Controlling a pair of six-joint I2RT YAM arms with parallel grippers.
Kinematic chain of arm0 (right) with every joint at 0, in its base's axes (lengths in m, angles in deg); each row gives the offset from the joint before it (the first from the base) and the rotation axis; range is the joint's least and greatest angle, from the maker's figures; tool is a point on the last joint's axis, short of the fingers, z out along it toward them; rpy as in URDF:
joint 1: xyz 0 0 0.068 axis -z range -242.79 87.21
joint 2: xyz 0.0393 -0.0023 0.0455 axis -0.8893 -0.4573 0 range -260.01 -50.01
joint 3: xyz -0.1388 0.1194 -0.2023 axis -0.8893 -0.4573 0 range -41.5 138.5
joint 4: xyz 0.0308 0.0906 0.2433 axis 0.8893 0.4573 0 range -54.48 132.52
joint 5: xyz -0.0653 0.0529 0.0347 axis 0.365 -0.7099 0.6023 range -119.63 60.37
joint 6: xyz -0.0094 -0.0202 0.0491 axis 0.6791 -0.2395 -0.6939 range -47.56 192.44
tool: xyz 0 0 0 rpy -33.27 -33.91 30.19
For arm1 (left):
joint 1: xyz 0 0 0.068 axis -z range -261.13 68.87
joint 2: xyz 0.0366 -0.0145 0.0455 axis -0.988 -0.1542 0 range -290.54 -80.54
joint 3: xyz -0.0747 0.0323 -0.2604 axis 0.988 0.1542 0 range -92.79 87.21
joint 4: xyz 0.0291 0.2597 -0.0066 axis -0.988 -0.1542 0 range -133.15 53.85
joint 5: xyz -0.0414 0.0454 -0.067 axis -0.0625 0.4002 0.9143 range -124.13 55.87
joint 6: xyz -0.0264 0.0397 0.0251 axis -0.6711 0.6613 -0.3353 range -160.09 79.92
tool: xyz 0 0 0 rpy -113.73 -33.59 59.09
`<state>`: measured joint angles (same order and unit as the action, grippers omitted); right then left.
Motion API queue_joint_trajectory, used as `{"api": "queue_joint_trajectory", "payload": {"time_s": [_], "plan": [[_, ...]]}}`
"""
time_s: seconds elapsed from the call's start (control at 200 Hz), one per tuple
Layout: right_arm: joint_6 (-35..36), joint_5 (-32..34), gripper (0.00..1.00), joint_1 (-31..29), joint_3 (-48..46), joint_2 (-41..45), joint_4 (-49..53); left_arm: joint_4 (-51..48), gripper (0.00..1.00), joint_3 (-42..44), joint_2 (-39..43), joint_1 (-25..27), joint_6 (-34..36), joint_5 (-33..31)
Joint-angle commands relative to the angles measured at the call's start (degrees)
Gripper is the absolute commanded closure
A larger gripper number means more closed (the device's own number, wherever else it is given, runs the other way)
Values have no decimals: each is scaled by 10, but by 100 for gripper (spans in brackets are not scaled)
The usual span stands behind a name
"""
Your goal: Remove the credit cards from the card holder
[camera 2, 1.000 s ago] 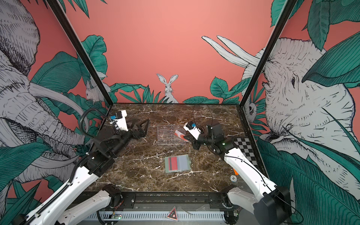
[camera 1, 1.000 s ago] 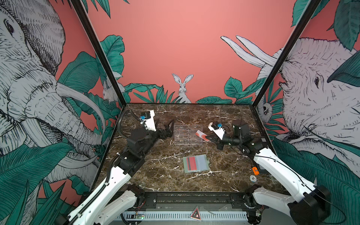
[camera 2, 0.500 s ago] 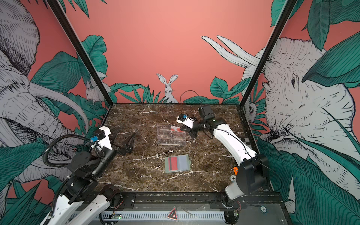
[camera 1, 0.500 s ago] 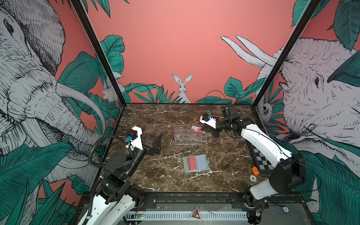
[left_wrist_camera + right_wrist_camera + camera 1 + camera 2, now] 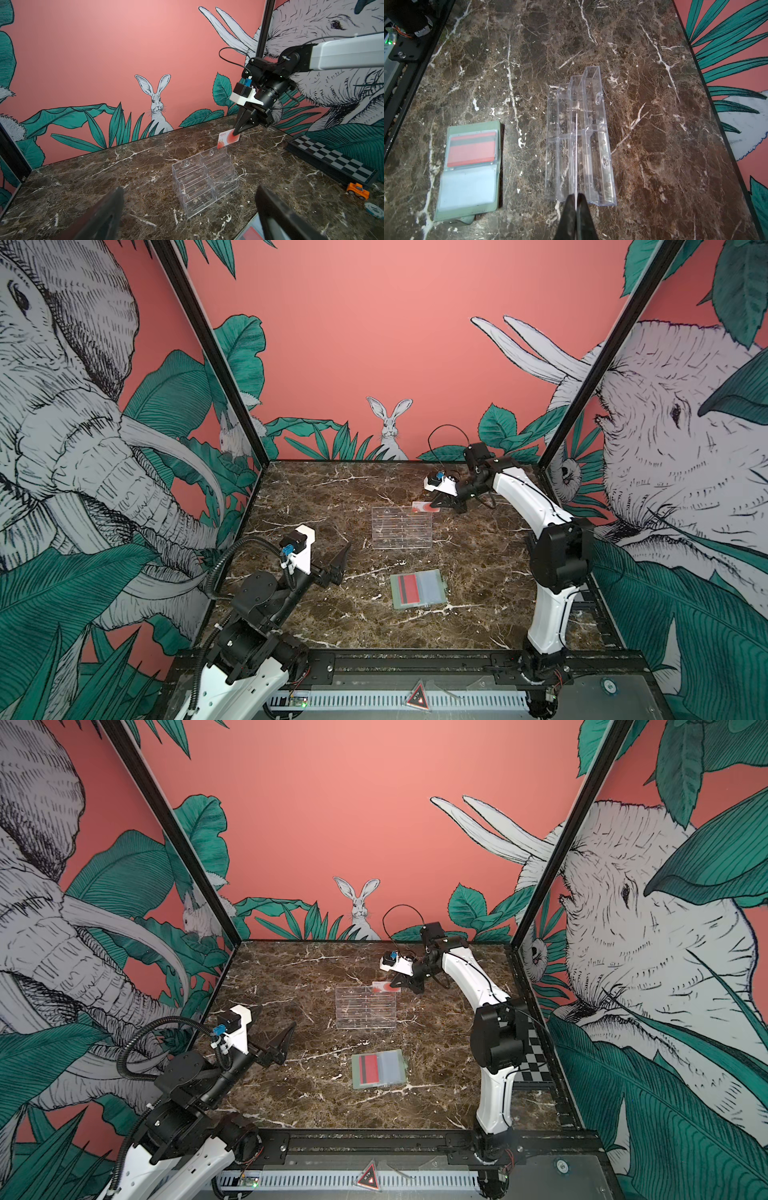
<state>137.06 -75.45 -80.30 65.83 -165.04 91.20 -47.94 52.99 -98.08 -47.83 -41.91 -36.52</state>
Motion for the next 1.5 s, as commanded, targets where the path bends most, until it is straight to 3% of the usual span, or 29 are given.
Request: {"api": "queue_joint_trajectory", "payload": {"time_s": [0.0,0.345,1.495], "plan": [[40,-15,100,0,49,-33,60,3,1,8,3,-1,14,-3],[60,-32,100,1,177,-134,109,-2,1,9,-2,0,19,-17],[38,-15,100,-2,191,-184,86,-9,1,6,-8,-1,13,-25]]}}
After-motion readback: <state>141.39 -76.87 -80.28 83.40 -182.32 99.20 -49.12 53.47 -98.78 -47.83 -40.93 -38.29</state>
